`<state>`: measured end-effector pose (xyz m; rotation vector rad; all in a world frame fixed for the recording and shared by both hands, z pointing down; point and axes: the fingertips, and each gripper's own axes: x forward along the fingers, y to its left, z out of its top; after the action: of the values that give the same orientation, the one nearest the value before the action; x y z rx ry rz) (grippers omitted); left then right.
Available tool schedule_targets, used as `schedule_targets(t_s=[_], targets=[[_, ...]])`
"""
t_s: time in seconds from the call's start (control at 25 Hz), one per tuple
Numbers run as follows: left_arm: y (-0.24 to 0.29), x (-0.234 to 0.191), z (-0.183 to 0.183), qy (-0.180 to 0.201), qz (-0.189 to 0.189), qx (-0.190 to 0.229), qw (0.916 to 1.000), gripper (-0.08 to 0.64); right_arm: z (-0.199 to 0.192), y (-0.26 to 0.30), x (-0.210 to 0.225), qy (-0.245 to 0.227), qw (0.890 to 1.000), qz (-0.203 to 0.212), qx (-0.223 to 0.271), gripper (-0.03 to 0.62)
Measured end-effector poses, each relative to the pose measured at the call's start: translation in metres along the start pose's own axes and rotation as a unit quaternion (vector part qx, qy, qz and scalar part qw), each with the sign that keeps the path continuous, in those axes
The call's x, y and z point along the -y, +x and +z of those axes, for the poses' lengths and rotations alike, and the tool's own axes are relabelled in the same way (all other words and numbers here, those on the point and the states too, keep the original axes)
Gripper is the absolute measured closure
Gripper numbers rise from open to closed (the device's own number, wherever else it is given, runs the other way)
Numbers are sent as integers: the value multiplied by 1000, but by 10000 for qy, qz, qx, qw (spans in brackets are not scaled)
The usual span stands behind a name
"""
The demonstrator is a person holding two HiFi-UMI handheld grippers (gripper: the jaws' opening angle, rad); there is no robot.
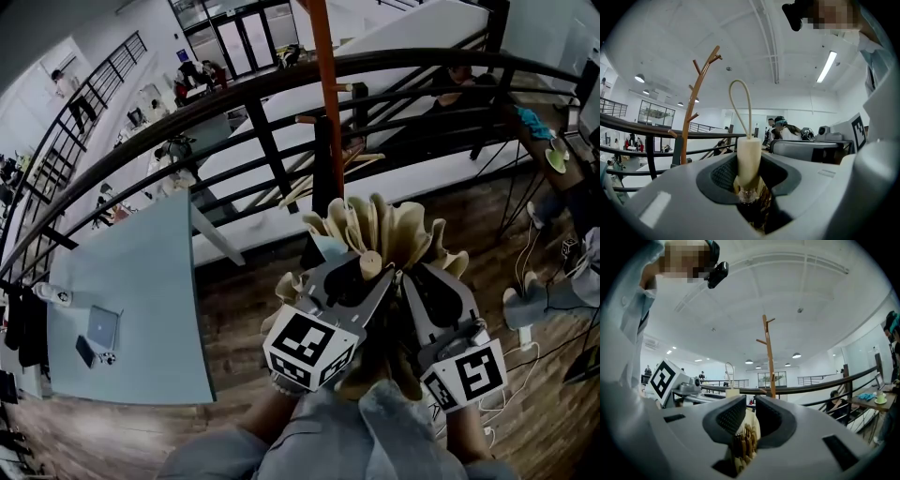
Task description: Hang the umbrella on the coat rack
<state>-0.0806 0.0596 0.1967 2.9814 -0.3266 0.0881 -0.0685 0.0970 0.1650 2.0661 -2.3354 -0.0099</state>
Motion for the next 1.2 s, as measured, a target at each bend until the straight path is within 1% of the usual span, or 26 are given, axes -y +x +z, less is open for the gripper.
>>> schedule_targets(t_s=[0.2,0.28,0.4,0.6,0.8,0.92,1.04,1.2], targets=[[11,-5,1,-7,46,8,10000,422,-3,6,5,-256,9993,241,-96,523],[17,-8,1,18,93,-1,10000,422,-7,7,11,-130,9994,289,-160,515],[27,-13,-2,8,177,-20,9998,422,-4,13,21,50,9991,414,15,506],[51,-20,-5,1,376,-70,9993,422,-7,26,43,95,9979,632,87,506],[76,-31,-9,-52,625,-116,9980,422,-15,42,73,127,9960,885,25,506],[93,-39,-10,-173,793,-148,9966,422,-17,52,90,163,9941,1068,-69,506],[113,-47,-12,-271,933,-189,9951,422,-17,64,111,152,9917,1278,-55,506],[139,-58,-19,-343,1141,-226,9926,422,-34,72,132,-86,9835,1778,-311,505]])
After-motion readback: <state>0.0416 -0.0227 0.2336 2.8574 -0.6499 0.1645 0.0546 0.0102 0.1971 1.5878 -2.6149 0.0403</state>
